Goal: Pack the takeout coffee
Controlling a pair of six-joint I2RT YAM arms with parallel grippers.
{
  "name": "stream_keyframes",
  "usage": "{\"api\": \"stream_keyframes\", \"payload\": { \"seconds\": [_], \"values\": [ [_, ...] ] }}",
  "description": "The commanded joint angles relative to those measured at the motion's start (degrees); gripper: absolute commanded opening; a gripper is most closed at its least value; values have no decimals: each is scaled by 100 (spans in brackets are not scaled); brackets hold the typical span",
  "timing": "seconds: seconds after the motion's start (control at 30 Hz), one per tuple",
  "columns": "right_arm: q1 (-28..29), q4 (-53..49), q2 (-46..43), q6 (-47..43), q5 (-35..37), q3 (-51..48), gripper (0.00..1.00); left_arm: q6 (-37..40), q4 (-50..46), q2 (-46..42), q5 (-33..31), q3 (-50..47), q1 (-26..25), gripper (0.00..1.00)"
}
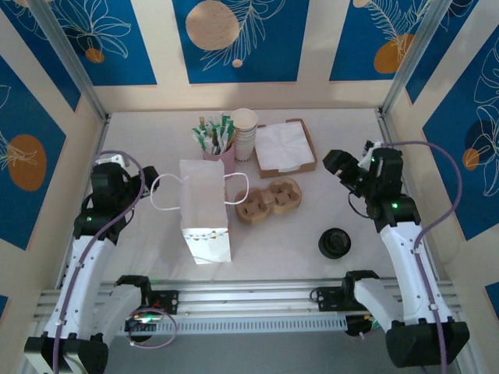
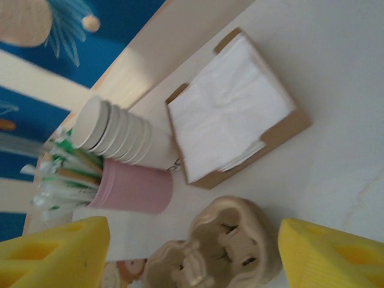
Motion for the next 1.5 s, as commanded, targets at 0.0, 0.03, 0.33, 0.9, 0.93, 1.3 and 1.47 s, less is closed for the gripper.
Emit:
{"api": "stream_keyframes", "payload": {
  "seconds": [0.0,0.03,0.33,0.9,0.93,1.3,1.47],
  "values": [
    [562,-290,268,-99,601,485,67,-68,75,-166,117,-80,46,72],
    [687,-299,388,-99,653,614,65,-101,83,-185,108,-104,46,71],
    [1552,-416,1843,-178,871,1919,51,-166,65,-179,152,-117,46,64],
    [1993,477,4634,450,587,3606,33,-192,100,15,235,-153,46,61],
    [2013,458,4752,474,621,3707,33,-193,99,21,230,-155,46,61],
    [2253,842,5452,597,767,4264,33,-210,91,101,292,-144,46,61],
    [2356,786,5684,591,920,4524,33,-193,91,39,241,-155,46,61]
  ]
}}
